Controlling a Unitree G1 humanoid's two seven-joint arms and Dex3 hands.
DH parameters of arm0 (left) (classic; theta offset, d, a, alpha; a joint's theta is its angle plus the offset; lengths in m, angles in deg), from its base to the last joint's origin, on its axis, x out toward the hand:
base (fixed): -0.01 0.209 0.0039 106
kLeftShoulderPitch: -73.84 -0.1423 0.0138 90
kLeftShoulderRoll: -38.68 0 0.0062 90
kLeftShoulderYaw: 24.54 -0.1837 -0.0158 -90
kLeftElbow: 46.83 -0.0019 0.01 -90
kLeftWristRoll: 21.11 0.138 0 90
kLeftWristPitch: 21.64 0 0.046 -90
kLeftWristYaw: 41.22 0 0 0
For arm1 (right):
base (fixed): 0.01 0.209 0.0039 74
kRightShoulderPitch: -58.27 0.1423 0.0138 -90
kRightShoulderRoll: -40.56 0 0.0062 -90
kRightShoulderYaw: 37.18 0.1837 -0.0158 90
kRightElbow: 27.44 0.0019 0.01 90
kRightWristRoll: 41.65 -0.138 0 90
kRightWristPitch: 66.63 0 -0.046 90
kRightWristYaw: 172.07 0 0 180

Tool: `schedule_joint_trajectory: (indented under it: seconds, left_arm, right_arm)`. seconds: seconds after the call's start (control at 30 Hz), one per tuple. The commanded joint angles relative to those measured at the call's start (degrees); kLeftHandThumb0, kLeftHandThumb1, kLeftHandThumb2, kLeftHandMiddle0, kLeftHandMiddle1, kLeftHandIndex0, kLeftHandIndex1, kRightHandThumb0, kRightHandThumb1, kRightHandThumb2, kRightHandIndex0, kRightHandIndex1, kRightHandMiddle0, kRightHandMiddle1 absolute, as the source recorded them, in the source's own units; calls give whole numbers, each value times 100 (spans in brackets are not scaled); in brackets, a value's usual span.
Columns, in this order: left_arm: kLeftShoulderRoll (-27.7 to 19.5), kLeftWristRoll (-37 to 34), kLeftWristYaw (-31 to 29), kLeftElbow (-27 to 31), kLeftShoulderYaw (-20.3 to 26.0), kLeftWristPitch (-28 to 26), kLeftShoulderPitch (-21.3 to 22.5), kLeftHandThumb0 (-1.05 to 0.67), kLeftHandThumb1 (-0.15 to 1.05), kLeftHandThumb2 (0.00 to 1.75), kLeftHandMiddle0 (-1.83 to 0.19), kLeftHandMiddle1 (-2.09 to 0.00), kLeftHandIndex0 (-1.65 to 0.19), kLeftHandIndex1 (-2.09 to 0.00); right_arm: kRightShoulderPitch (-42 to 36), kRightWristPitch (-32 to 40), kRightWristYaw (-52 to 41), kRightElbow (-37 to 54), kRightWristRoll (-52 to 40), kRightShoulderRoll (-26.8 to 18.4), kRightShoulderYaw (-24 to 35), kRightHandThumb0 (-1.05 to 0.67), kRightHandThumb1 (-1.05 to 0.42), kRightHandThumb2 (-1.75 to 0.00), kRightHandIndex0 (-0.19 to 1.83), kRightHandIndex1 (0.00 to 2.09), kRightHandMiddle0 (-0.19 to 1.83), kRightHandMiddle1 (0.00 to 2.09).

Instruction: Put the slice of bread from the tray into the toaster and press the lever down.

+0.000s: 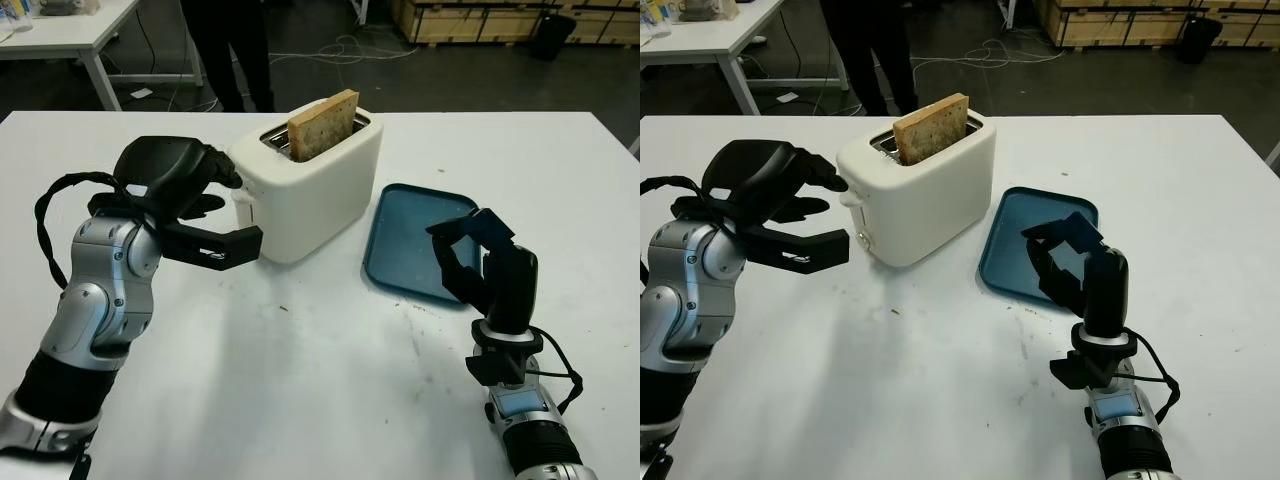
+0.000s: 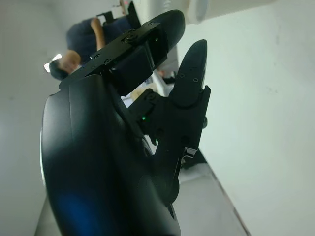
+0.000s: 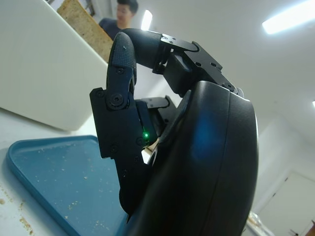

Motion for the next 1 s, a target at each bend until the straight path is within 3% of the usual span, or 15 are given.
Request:
schedule_joint_trajectory:
  seconds: [0.0, 0.23, 0.27, 0.47, 0.97]
  left_arm:
    - [-9, 58, 45, -81, -56, -6, 147, -25, 92, 8, -96, -172, -108, -1]
    - [1, -12, 169, -332, -108, 102, 244, -26, 92, 9, -94, -175, -117, -4]
    - [3, -21, 195, -361, -115, 121, 254, -27, 92, 9, -94, -175, -126, -9]
    - [40, -32, 268, -444, -142, 154, 301, -28, 92, 10, -95, -175, -118, -4]
    - [48, -24, 226, -394, -140, 135, 327, -28, 92, 12, -96, -175, -122, -4]
  right_arm:
    - [-7, -36, 36, 22, -24, 23, 29, -46, -92, -36, 64, 169, 61, 118]
    - [4, -66, 34, -3, -40, 24, 23, -45, -92, -36, 64, 170, 61, 119]
    - [5, -67, 29, -9, -49, 23, 22, -45, -92, -36, 64, 170, 61, 119]
    - [2, -56, 74, 7, 20, 18, 40, -45, -92, -36, 64, 169, 61, 120]
    - [-27, -11, 48, 25, -28, 23, 14, -46, -92, -36, 64, 169, 61, 118]
